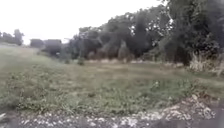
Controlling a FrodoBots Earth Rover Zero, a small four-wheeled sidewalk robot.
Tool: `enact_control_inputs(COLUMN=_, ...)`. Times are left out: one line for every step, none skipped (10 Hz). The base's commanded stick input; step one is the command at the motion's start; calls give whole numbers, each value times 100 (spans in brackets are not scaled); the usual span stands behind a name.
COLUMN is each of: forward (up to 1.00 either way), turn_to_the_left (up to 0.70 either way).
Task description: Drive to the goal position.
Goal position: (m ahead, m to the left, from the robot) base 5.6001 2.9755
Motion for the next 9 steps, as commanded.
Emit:
enact_control_inputs(forward=0, turn_to_the_left=0)
enact_control_inputs(forward=1, turn_to_the_left=0)
enact_control_inputs(forward=3, turn_to_the_left=0)
enact_control_inputs(forward=1, turn_to_the_left=0)
enact_control_inputs(forward=3, turn_to_the_left=0)
enact_control_inputs(forward=4, turn_to_the_left=0)
enact_control_inputs(forward=4, turn_to_the_left=0)
enact_control_inputs(forward=4, turn_to_the_left=0)
enact_control_inputs(forward=2, turn_to_the_left=0)
